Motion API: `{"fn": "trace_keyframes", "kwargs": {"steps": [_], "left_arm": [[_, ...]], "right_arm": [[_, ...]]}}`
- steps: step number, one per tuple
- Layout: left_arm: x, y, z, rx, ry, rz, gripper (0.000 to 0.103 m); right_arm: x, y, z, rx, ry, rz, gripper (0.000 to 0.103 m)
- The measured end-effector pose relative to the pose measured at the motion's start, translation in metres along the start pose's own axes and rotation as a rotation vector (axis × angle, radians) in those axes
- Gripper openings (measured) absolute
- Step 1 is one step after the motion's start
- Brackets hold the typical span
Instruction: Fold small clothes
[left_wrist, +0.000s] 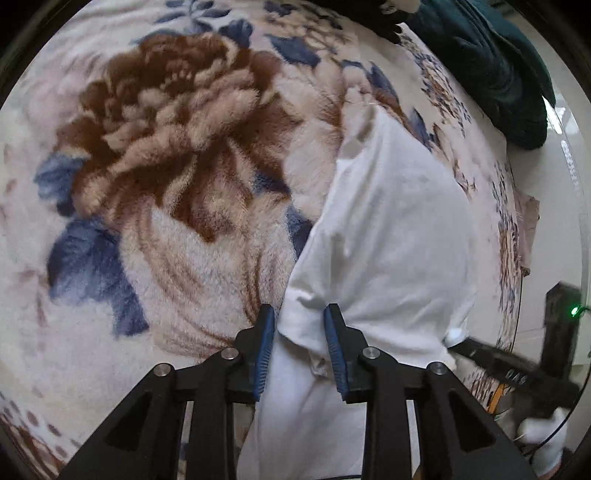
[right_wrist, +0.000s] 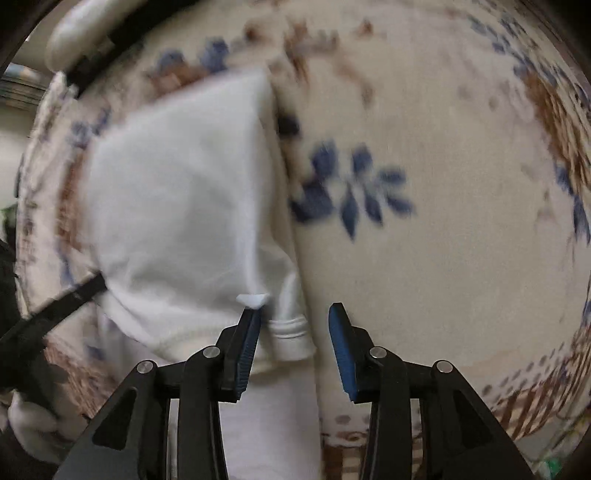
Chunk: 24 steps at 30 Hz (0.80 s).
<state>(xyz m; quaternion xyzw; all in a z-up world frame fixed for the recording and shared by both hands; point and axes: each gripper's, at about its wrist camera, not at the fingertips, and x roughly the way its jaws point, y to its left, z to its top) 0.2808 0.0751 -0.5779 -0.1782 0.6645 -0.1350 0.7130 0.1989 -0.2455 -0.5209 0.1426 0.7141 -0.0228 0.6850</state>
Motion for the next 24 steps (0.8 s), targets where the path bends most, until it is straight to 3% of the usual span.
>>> {"fn": "trace_keyframes", "kwargs": {"steps": [3, 5, 6, 7, 9, 17, 24], "left_arm": [[-0.015, -0.003, -0.002, -0.016, -0.018, -0.024, 0.026], [-0.028, -0.009, -0.01, 0.003, -0.039, -0.009, 0.026], [-0.034, -0.011, -0.013, 0.012, -0.045, 0.0, 0.036], [-0.042, -0.015, -0.021, 0.023, -0.056, 0.012, 0.071], [-0.055, -0.019, -0.039, 0.033, -0.075, 0.048, 0.103], [-0.073, -0.014, -0.13, -0.059, -0.059, 0.07, 0.103], [-0.037, 0.007, -0.204, -0.126, 0.054, 0.117, 0.102]], "right_arm": [[-0.01, -0.008, -0.003, 0.051, -0.025, 0.055, 0.041], [-0.026, -0.013, -0.008, 0.066, -0.056, 0.08, 0.054], [-0.035, -0.016, -0.013, 0.074, -0.068, 0.097, 0.063], [-0.041, -0.018, -0.017, 0.08, -0.068, 0.109, 0.065], [-0.051, -0.023, -0.028, 0.104, -0.059, 0.129, 0.065], [-0.05, -0.038, -0.113, 0.135, 0.043, 0.202, 0.065], [-0.011, -0.057, -0.189, 0.189, 0.142, 0.232, 0.065]]}}
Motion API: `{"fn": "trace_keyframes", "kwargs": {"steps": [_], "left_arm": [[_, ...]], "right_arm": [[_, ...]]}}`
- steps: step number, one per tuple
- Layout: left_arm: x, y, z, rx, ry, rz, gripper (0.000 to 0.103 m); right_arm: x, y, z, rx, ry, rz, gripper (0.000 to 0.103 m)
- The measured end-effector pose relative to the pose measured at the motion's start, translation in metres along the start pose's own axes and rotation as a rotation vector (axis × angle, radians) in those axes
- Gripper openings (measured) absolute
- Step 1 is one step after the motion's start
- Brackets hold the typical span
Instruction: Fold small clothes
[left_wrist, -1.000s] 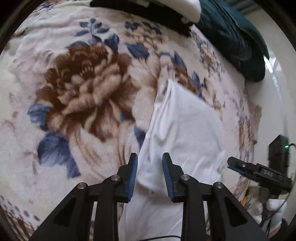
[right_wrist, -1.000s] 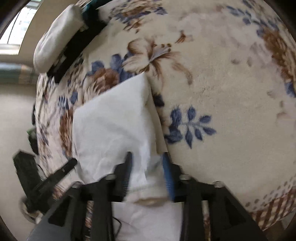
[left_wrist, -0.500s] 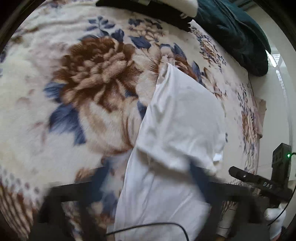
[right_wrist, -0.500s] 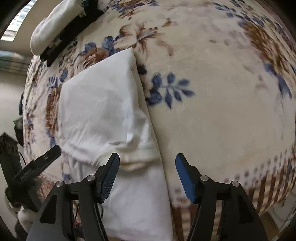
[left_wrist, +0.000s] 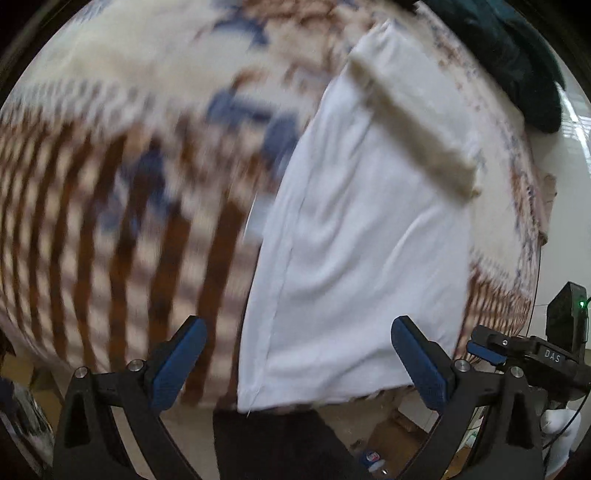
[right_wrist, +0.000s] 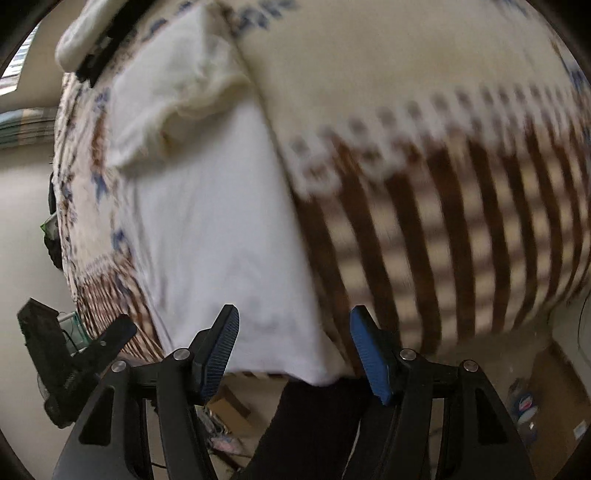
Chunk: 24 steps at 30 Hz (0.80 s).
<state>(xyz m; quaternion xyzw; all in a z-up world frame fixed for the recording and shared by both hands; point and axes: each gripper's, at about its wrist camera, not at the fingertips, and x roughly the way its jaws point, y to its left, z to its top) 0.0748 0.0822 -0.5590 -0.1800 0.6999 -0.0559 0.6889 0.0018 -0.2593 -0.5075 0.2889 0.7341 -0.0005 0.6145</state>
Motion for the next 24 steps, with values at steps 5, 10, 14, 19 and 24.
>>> {"fn": "trace_keyframes", "kwargs": {"steps": [5, 10, 14, 19, 24], "left_arm": [[0.027, 0.011, -0.021, -0.054, 0.045, -0.047, 0.101], [0.025, 0.004, -0.037, 0.0, 0.007, -0.089, 0.012], [0.002, -0.009, -0.041, 0.04, -0.057, -0.133, 0.009], [-0.04, -0.013, -0.034, 0.015, -0.129, -0.206, 0.008], [-0.092, -0.025, -0.003, -0.007, -0.228, -0.308, 0.008]], "right_arm": [[0.034, -0.031, -0.027, 0.082, 0.052, 0.096, 0.065], [0.054, -0.043, -0.039, 0.118, 0.065, 0.19, 0.035], [0.047, -0.043, -0.044, 0.099, 0.051, 0.208, 0.01], [0.014, -0.031, -0.051, 0.071, 0.006, 0.274, 0.008], [-0.032, -0.016, -0.043, 0.04, -0.053, 0.348, 0.008]]}}
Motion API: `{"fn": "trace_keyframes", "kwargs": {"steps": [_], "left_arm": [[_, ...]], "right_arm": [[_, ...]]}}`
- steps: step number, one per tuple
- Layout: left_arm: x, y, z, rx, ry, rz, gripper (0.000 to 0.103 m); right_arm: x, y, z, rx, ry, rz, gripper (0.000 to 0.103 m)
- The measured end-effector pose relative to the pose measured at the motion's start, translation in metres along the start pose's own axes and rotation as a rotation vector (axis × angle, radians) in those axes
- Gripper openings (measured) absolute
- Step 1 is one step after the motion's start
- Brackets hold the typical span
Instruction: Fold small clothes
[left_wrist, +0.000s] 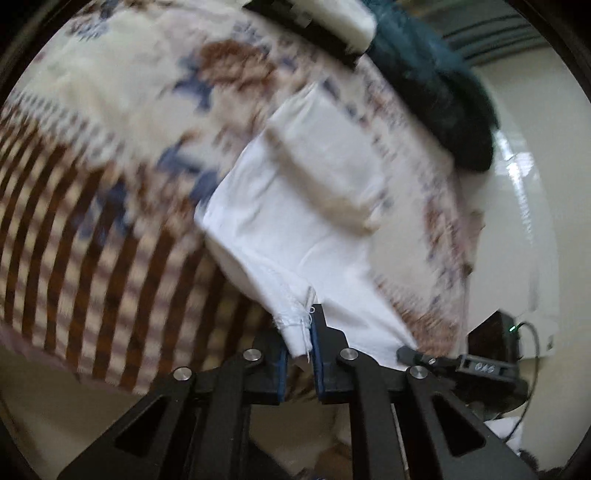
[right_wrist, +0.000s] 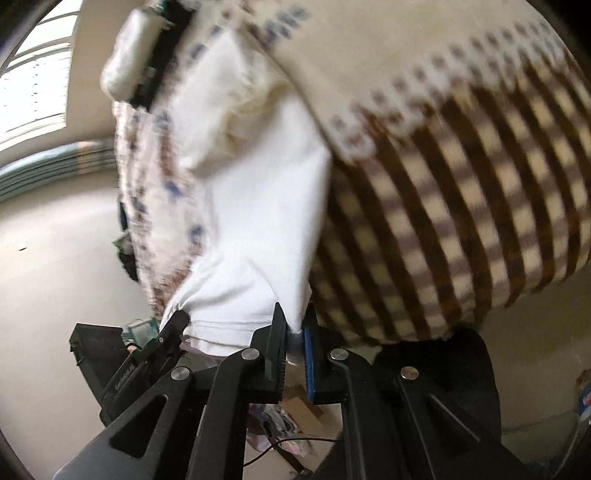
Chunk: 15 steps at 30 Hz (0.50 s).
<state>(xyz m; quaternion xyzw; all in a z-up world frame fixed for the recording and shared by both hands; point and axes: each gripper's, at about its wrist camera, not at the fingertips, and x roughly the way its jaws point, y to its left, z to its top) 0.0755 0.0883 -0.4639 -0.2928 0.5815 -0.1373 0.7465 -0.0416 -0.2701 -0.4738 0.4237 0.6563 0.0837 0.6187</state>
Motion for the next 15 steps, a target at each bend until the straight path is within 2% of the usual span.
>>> {"fn": "trace_keyframes", "kwargs": {"steps": [3, 6, 11, 15], "left_arm": [[-0.006, -0.026, 0.035, 0.021, -0.051, -0.043, 0.008], [-0.003, -0.042, 0.075, 0.043, -0.084, -0.08, 0.008], [0.038, -0.061, 0.157, 0.062, -0.113, -0.083, 0.008], [0.083, -0.055, 0.212, 0.038, -0.097, -0.072, 0.009]], "right_arm": [[-0.018, 0.027, 0.016, -0.026, -0.045, 0.04, 0.008], [-0.036, 0.054, 0.047, -0.055, -0.101, 0.066, 0.008], [-0.041, 0.09, 0.132, -0.056, -0.191, 0.073, 0.008], [-0.03, 0.11, 0.199, -0.03, -0.236, 0.055, 0.008]]}}
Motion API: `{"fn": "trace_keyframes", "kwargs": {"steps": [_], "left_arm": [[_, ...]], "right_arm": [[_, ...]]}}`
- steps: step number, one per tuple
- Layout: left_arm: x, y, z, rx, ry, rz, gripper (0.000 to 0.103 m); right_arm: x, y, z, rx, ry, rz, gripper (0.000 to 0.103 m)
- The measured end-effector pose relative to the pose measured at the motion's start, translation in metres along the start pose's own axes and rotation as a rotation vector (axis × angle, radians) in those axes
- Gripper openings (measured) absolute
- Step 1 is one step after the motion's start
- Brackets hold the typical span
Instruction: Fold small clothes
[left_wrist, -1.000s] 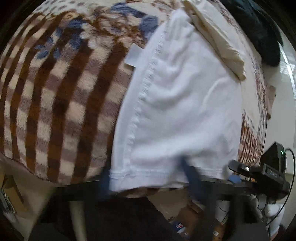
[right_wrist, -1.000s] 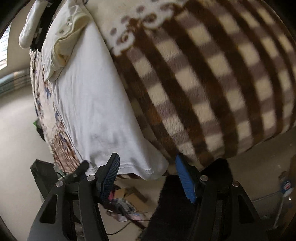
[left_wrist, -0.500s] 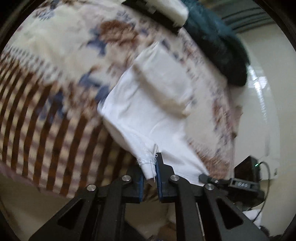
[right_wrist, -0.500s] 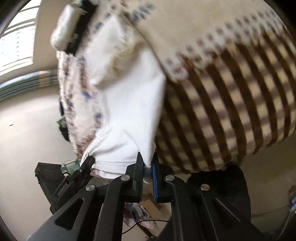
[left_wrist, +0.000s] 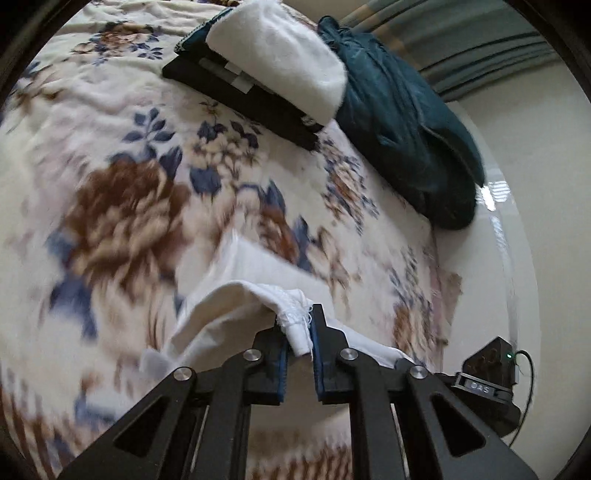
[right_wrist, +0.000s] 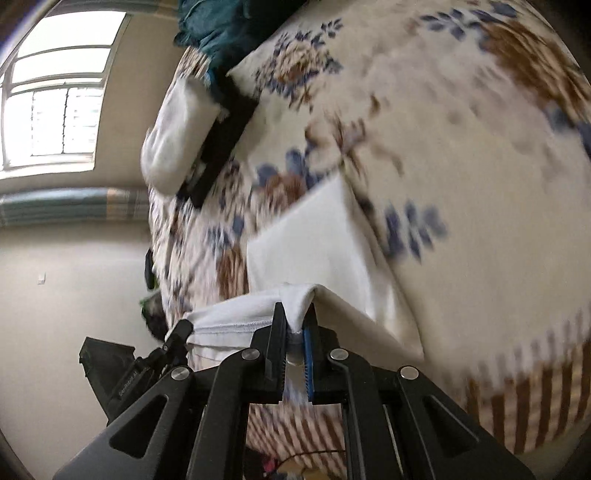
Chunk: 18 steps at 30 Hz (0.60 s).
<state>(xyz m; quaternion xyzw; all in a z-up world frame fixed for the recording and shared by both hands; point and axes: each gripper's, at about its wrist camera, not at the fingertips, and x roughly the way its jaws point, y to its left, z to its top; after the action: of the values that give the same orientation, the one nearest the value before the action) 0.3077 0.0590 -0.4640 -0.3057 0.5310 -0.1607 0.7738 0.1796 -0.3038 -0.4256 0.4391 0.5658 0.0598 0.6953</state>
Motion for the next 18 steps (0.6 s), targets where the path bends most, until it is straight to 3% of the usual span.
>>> {"fn": "trace_keyframes", "kwargs": {"steps": [3, 5, 7, 9, 11, 12, 13, 18], "left_arm": [[0.034, 0.014, 0.031, -0.038, 0.04, 0.024, 0.012], [0.05, 0.026, 0.043, -0.086, 0.074, -0.008, 0.017], [0.064, 0.041, 0.056, -0.141, 0.102, -0.007, 0.042], [0.067, 0.054, 0.064, -0.189, 0.106, -0.032, 0.061], [0.063, 0.062, 0.069, -0.205, 0.092, -0.056, 0.061], [0.062, 0.064, 0.07, -0.198, 0.098, -0.045, 0.062], [0.061, 0.064, 0.071, -0.182, 0.101, -0.029, 0.062], [0.082, 0.064, 0.07, -0.028, 0.188, 0.113, 0.062]], "right_arm": [[0.028, 0.006, 0.036, 0.026, -0.023, -0.015, 0.008], [0.045, 0.007, 0.057, 0.035, -0.035, -0.027, 0.008], [0.059, 0.004, 0.074, 0.053, -0.052, -0.022, 0.01], [0.073, -0.002, 0.088, 0.077, -0.033, -0.026, 0.014], [0.076, -0.005, 0.094, 0.078, -0.025, -0.041, 0.036], [0.073, -0.005, 0.095, 0.072, -0.03, -0.035, 0.059], [0.068, -0.005, 0.094, 0.059, -0.038, -0.03, 0.065], [0.065, -0.013, 0.085, 0.008, -0.019, -0.121, 0.065]]}}
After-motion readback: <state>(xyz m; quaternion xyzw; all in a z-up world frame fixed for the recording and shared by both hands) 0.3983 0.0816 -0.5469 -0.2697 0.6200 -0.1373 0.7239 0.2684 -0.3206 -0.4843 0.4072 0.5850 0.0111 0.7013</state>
